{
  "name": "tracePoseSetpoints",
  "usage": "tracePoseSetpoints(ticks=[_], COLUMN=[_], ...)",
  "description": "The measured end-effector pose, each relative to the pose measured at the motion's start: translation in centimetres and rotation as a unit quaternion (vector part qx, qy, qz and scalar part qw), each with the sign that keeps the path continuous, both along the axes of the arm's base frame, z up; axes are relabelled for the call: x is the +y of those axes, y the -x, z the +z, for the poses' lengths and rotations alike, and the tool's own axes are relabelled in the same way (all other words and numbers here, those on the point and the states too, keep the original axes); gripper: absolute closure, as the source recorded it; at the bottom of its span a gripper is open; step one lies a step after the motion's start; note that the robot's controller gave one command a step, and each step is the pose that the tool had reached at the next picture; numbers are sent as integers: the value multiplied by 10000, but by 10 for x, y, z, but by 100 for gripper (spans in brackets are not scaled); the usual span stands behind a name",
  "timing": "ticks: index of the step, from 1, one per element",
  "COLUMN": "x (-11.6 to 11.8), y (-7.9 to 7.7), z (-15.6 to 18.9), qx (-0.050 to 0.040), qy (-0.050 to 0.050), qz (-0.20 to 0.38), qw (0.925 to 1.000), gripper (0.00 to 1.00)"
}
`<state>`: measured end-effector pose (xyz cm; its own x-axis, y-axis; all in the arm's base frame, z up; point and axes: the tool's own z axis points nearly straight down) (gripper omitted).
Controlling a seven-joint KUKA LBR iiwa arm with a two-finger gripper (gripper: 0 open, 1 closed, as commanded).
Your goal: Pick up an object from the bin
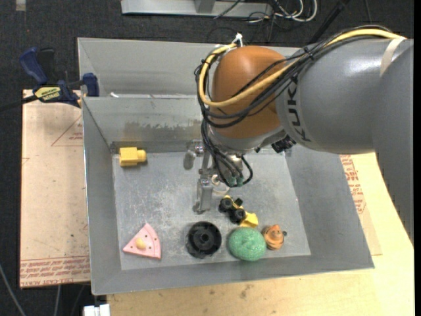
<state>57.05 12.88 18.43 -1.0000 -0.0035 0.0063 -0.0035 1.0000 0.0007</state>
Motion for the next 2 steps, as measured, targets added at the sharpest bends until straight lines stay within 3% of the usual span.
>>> tracePoseSetpoints(ticks=[1,2], x=[-1,-20], y=[-1,14], z=[5,-27], qx=[-36,-62], qy=[-5,-9], qz=[-14,398], qw=[10000,9992], gripper=[0,0])
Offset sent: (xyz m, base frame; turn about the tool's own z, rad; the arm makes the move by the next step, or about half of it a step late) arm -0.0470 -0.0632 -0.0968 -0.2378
